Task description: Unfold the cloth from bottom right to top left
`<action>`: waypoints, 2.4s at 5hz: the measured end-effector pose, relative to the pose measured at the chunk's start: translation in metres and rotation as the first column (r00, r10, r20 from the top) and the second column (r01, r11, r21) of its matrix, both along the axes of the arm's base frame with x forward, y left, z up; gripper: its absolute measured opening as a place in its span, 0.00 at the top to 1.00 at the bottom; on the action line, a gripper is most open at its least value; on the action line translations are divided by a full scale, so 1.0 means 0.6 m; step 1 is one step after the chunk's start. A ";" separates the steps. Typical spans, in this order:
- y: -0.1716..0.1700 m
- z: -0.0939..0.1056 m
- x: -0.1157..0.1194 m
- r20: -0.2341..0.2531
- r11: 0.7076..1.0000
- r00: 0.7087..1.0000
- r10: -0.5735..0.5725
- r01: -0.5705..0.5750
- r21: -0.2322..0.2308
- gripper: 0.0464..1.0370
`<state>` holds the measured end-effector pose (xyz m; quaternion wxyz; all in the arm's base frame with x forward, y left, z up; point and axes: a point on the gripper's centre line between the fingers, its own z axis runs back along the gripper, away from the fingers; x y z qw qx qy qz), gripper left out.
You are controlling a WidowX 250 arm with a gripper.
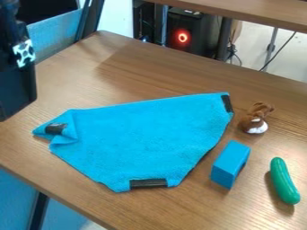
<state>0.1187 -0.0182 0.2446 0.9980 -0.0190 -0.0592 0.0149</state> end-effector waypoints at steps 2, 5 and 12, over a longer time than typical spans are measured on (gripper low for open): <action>-0.013 -0.077 0.039 0.019 0.998 0.998 -0.067 0.067 -0.020 0.04; -0.047 -0.238 0.144 0.173 0.926 0.921 -0.349 0.311 0.213 0.04; -0.035 -0.333 0.237 0.185 0.826 0.806 -0.563 0.539 0.164 0.34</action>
